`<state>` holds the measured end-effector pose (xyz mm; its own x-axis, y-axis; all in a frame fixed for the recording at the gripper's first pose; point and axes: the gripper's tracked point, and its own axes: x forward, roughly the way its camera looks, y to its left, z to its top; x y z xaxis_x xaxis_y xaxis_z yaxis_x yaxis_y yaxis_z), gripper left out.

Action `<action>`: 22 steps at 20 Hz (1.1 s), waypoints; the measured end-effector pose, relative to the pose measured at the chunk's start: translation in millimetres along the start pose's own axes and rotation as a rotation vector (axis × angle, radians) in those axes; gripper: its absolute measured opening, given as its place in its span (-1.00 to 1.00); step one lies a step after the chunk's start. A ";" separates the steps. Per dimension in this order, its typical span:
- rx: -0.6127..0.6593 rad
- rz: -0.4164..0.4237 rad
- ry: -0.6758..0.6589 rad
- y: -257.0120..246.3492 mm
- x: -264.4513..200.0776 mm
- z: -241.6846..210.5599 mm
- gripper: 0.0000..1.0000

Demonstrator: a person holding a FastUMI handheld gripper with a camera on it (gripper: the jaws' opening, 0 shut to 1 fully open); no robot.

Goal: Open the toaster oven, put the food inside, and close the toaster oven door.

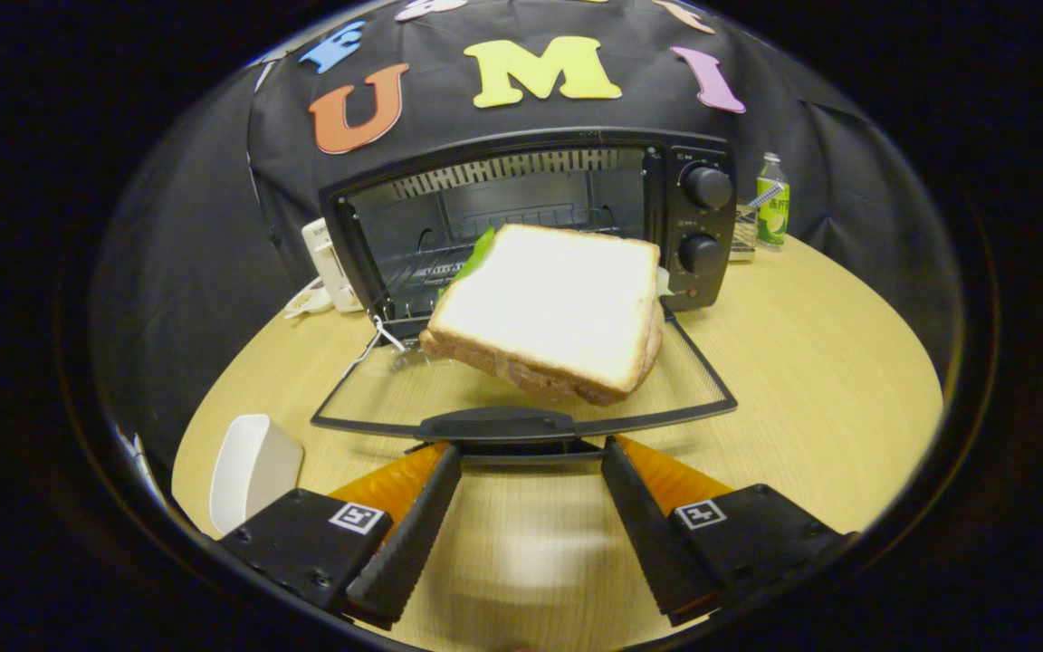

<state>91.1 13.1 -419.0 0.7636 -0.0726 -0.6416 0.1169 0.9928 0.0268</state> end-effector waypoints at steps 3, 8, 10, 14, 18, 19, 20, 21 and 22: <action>-0.036 -0.011 -0.114 3.6 -19.3 27.3 1.00; -0.037 0.006 -0.203 10.6 -31.4 84.1 1.00; -0.016 0.027 -0.231 12.8 -29.9 106.4 1.00; 0.018 0.057 -0.286 11.5 -26.7 148.1 1.00; 0.049 0.087 -0.342 13.4 -21.3 179.1 1.00; 0.048 0.089 -0.351 13.9 -20.5 182.9 1.00; 0.048 0.094 -0.360 14.6 -23.2 184.0 1.00; 0.048 0.097 -0.370 15.2 -28.2 185.4 1.00; 0.051 0.099 -0.386 15.9 -34.1 187.9 1.00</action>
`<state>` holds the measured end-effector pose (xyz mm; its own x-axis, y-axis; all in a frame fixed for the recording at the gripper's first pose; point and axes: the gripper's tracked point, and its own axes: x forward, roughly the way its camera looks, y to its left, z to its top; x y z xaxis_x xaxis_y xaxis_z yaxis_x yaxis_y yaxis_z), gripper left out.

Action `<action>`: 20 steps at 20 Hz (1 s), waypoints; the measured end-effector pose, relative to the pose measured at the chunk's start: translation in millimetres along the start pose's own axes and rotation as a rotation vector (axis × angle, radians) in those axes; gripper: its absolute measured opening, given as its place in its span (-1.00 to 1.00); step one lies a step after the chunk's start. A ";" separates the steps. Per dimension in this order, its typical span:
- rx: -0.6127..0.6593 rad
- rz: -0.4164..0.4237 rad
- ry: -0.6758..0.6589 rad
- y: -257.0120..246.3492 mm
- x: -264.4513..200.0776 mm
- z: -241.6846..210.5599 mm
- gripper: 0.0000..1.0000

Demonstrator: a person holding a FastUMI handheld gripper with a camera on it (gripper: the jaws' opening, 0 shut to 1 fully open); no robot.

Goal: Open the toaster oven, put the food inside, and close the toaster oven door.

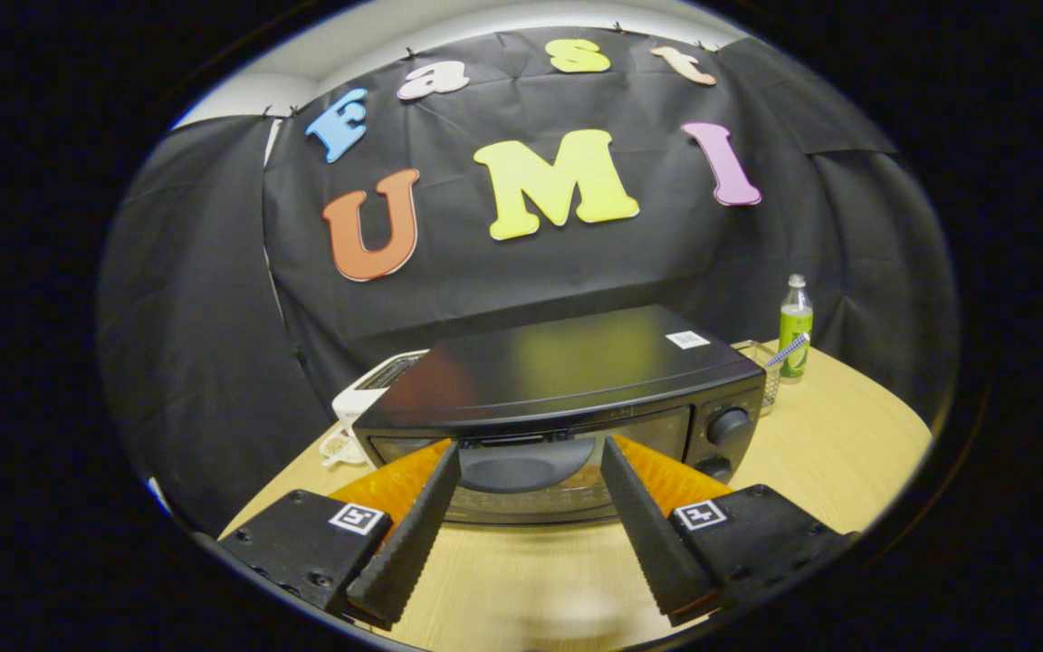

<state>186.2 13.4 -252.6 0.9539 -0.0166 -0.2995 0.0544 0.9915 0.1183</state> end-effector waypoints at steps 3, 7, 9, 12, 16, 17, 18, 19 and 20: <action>-0.007 0.004 -0.070 4.7 -29.8 22.5 1.00; -0.080 -0.030 -0.187 7.0 -90.0 56.6 1.00; -0.126 -0.045 -0.255 9.9 -125.9 73.2 1.00; -0.136 -0.057 -0.319 6.7 -173.7 83.1 1.00; -0.105 -0.053 -0.351 -4.1 -223.6 81.1 1.00; -0.112 -0.057 -0.354 -7.7 -233.6 80.4 1.00; -0.114 -0.067 -0.369 -13.8 -243.8 79.9 1.00; -0.112 -0.076 -0.384 -17.5 -254.1 80.7 1.00; -0.109 -0.080 -0.398 -19.2 -263.3 80.3 1.00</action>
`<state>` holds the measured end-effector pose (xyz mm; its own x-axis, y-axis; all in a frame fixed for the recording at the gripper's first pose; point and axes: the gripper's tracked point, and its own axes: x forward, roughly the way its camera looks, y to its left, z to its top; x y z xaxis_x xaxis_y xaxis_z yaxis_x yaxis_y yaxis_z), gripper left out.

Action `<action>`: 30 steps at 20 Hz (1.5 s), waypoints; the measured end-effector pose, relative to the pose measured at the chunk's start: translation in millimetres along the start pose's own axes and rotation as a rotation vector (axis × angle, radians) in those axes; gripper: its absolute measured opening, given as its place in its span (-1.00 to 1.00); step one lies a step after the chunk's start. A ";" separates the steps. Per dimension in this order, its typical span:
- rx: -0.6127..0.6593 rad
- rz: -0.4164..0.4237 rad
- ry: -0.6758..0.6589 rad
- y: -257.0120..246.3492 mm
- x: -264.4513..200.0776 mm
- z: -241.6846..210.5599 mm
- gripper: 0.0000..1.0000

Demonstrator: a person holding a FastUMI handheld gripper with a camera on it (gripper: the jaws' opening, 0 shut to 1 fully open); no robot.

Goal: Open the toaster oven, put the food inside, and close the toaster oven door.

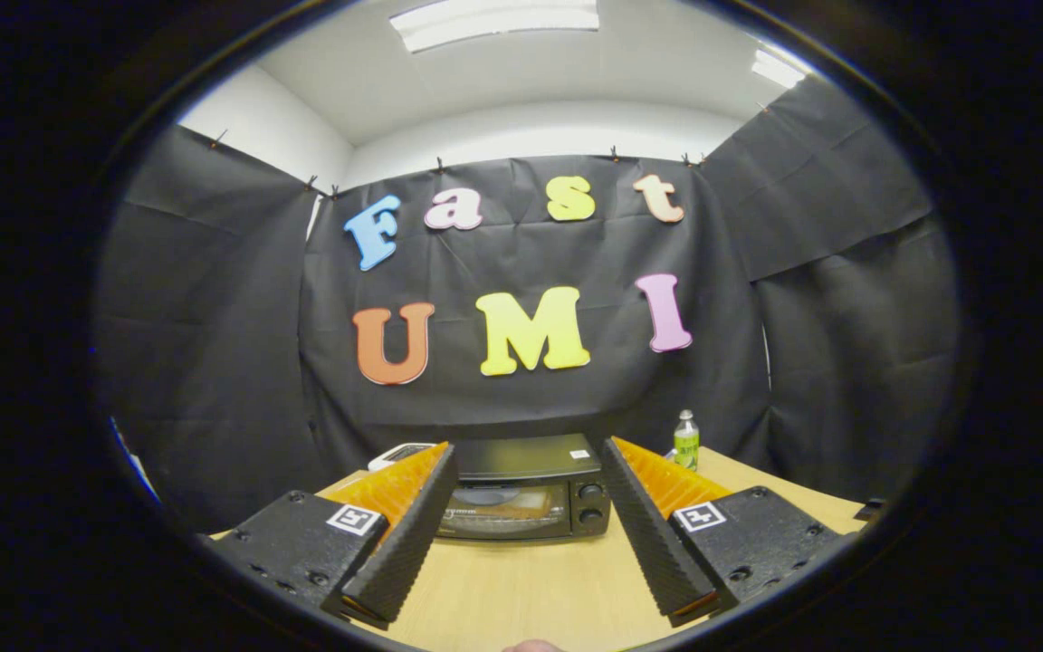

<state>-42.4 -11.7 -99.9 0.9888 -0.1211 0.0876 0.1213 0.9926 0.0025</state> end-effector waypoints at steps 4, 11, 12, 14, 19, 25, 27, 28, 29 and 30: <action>-0.010 0.015 -0.012 1.7 -19.0 0.0 1.00; -0.103 0.001 0.016 16.7 -28.9 -13.0 1.00; -0.109 -0.009 0.024 17.7 -28.2 -16.4 1.00; -0.131 -0.037 0.056 15.4 -26.0 -25.5 1.00; -0.197 -0.066 0.087 20.4 -19.5 -33.8 1.00; -0.128 -0.096 0.098 13.8 -18.5 -35.8 1.00; -0.118 -0.098 0.088 16.0 -20.0 -34.2 1.00; -0.116 -0.097 0.088 16.8 -19.1 -35.8 1.00; -0.114 -0.098 0.093 18.0 -18.8 -37.0 1.00; -0.110 -0.097 0.101 18.6 -18.6 -40.5 1.00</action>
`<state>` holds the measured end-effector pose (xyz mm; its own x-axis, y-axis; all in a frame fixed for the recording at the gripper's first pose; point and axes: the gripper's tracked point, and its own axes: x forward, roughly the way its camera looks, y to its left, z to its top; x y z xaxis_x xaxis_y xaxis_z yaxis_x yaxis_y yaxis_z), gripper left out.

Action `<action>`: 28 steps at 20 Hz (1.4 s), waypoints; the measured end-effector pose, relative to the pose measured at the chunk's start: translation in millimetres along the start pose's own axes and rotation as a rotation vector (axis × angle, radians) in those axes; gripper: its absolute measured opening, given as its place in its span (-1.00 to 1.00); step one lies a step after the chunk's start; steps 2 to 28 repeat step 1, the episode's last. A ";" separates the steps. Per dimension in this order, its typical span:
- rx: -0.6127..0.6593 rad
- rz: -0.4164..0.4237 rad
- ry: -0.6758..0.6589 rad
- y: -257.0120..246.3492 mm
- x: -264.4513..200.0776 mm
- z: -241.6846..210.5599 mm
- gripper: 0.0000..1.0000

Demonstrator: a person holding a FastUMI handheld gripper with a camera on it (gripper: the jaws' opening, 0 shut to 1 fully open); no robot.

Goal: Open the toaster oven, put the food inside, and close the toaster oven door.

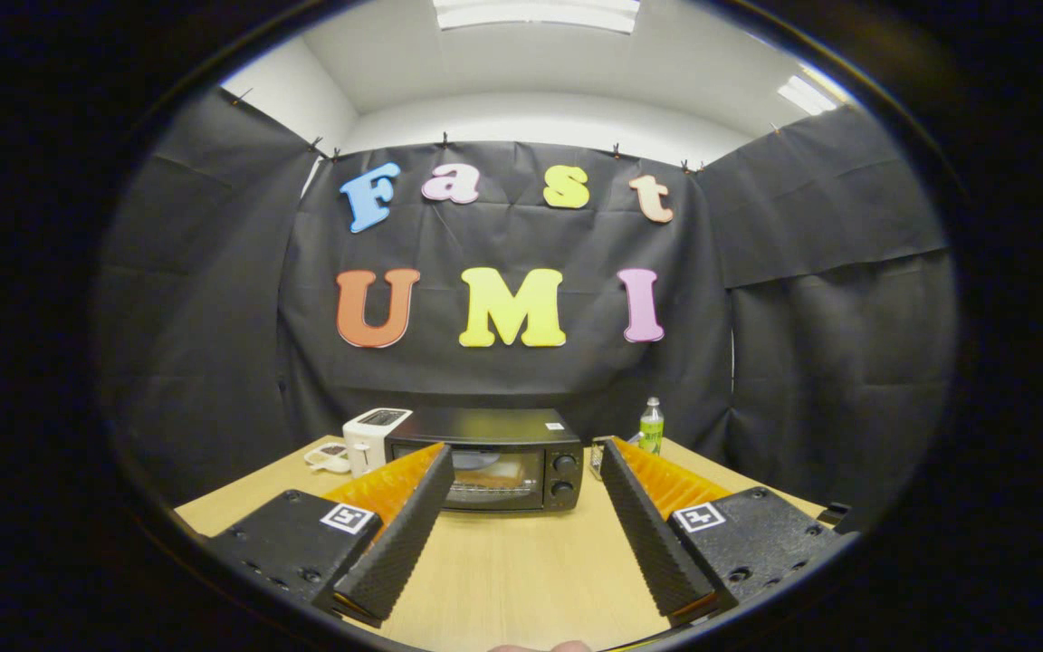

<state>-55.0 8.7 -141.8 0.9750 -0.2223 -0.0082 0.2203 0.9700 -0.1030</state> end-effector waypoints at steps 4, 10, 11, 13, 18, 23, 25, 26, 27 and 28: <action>0.009 0.008 0.007 2.3 1.2 -2.0 1.00; 0.009 0.008 0.007 2.3 1.2 -2.0 1.00; 0.009 0.008 0.007 2.3 1.2 -2.0 1.00; 0.009 0.008 0.007 2.3 1.2 -2.0 1.00; 0.009 0.008 0.007 2.3 1.2 -2.0 1.00; 0.009 0.008 0.007 2.3 1.2 -2.0 1.00; 0.009 0.008 0.007 2.3 1.2 -2.0 1.00; 0.009 0.008 0.007 2.3 1.2 -2.0 1.00; 0.009 0.008 0.007 2.3 1.2 -2.0 1.00; 0.009 0.008 0.007 2.3 1.2 -2.0 1.00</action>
